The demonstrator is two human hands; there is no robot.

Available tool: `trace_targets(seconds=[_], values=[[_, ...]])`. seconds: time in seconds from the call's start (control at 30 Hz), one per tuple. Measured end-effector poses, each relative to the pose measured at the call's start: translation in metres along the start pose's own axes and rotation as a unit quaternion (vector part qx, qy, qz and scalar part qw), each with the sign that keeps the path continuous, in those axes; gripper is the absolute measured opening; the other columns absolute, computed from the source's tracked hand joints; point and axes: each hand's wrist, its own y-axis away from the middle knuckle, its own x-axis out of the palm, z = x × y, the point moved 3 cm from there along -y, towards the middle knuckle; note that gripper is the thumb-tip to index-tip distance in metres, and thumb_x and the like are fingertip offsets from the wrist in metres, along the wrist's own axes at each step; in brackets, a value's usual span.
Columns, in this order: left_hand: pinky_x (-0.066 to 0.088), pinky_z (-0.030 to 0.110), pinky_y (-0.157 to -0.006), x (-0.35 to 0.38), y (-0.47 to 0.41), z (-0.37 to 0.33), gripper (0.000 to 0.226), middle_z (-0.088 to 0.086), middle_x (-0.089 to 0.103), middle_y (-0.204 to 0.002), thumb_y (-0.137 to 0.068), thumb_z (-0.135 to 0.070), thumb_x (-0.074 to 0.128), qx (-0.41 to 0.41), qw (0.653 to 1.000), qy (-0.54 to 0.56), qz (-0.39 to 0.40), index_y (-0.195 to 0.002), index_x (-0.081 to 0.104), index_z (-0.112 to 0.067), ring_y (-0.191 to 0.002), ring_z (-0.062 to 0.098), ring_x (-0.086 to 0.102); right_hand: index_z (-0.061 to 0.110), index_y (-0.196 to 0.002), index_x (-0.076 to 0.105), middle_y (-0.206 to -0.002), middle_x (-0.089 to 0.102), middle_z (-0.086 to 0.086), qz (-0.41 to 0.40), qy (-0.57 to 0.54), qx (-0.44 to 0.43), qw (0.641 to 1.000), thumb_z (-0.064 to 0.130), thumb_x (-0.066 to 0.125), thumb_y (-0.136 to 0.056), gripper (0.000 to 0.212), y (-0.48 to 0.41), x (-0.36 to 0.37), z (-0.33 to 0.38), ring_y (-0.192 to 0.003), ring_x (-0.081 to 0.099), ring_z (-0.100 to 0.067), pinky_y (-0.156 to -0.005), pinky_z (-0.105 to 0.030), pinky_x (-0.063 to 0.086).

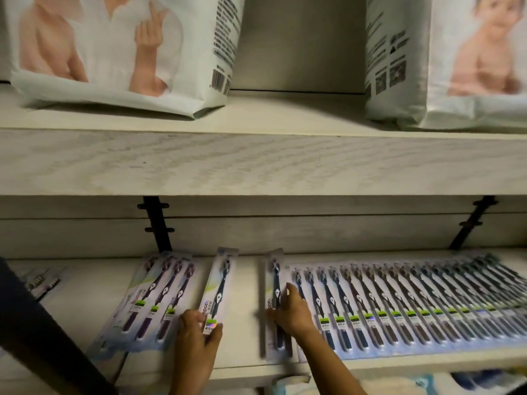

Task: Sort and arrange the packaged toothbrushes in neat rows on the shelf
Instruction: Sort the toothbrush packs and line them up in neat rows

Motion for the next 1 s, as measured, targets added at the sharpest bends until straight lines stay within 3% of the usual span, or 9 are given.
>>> trace_targets(seconds=[0.07,0.2,0.3,0.4,0.57,0.73,0.87,0.93,1.0], values=[[0.031,0.011,-0.058,0.000,-0.001,0.000,0.036,0.012,0.045,-0.087,-0.069,0.010,0.073,-0.016,1.000,0.010,0.013,-0.084,0.042,-0.002,-0.067,0.018,0.045,0.012,-0.129,0.036,-0.123,0.057,-0.010,-0.016,0.064,0.000,0.998,0.020,0.071,-0.081,0.060,-0.007,0.001,-0.003,-0.111,0.058,-0.025,-0.086,-0.025,0.047],[0.032,0.009,-0.058,-0.001,-0.002,-0.001,0.034,0.012,0.045,-0.090,-0.072,0.006,0.072,-0.022,0.999,0.007,0.022,-0.086,0.042,-0.002,-0.072,0.019,0.046,0.013,-0.126,0.039,-0.123,0.059,-0.009,-0.072,0.202,0.011,0.977,0.023,0.056,-0.093,0.039,-0.004,0.002,-0.016,-0.108,0.061,-0.022,-0.088,-0.027,0.048],[0.033,0.011,-0.057,0.000,-0.001,0.000,0.034,0.012,0.046,-0.090,-0.072,0.005,0.073,-0.020,1.000,-0.002,0.023,-0.086,0.042,-0.003,-0.074,0.021,0.047,0.010,-0.133,0.035,-0.135,0.047,-0.010,-0.101,0.308,0.003,0.946,0.033,0.052,-0.094,0.049,0.001,0.003,-0.023,-0.117,0.053,-0.023,-0.095,-0.030,0.046],[0.040,0.023,-0.061,0.005,0.000,0.002,0.035,0.011,0.045,-0.091,-0.073,0.002,0.073,-0.030,0.999,-0.005,0.023,-0.087,0.042,-0.004,-0.078,0.027,0.051,0.008,-0.140,0.030,-0.145,0.033,-0.012,-0.108,0.344,0.007,0.933,0.032,0.047,-0.096,0.053,0.002,0.005,-0.031,-0.124,0.047,-0.025,-0.098,-0.031,0.047],[0.045,0.037,-0.068,0.012,-0.001,0.000,0.038,0.011,0.046,-0.089,-0.072,0.001,0.074,-0.026,1.000,-0.003,0.015,-0.087,0.040,-0.007,-0.080,0.034,0.054,0.009,-0.140,0.029,-0.143,0.036,-0.012,-0.119,0.349,0.005,0.930,0.029,0.047,-0.097,0.051,0.000,0.001,-0.039,-0.121,0.050,-0.024,-0.095,-0.031,0.047],[0.034,0.016,-0.062,0.012,-0.001,-0.015,0.038,0.009,0.045,-0.093,-0.073,0.001,0.073,-0.016,0.999,0.025,0.015,-0.091,0.041,-0.007,-0.079,0.022,0.049,0.010,-0.137,0.031,-0.140,0.039,-0.010,-0.127,0.359,0.006,0.925,0.033,0.047,-0.096,0.050,0.001,0.001,-0.039,-0.118,0.052,-0.023,-0.091,-0.032,0.050],[0.039,0.021,-0.069,0.014,0.002,-0.019,0.044,0.009,0.050,-0.100,-0.072,-0.004,0.076,-0.015,0.999,0.030,0.014,-0.096,0.039,-0.012,-0.086,0.021,0.052,0.016,-0.127,0.043,-0.130,0.045,-0.005,-0.135,0.258,-0.040,0.956,0.052,0.036,-0.095,0.049,0.010,0.001,-0.028,-0.112,0.054,-0.018,-0.092,-0.032,0.048],[0.035,0.018,-0.072,0.015,0.004,-0.020,0.047,0.005,0.048,-0.099,-0.070,-0.004,0.077,-0.015,0.999,0.030,0.010,-0.097,0.039,-0.013,-0.086,0.018,0.050,0.019,-0.117,0.054,-0.119,0.056,-0.003,-0.088,0.150,-0.097,0.980,0.049,0.037,-0.096,0.040,0.013,0.011,-0.014,-0.104,0.057,-0.015,-0.092,-0.032,0.049],[0.033,0.015,-0.072,0.016,0.006,-0.021,0.049,0.003,0.046,-0.098,-0.068,-0.002,0.077,-0.017,0.999,0.038,0.013,-0.099,0.041,-0.011,-0.086,0.018,0.049,0.018,-0.106,0.061,-0.104,0.066,0.001,0.013,0.022,-0.124,0.992,0.044,0.043,-0.095,0.034,0.017,0.028,0.002,-0.094,0.060,-0.012,-0.087,-0.030,0.050]])
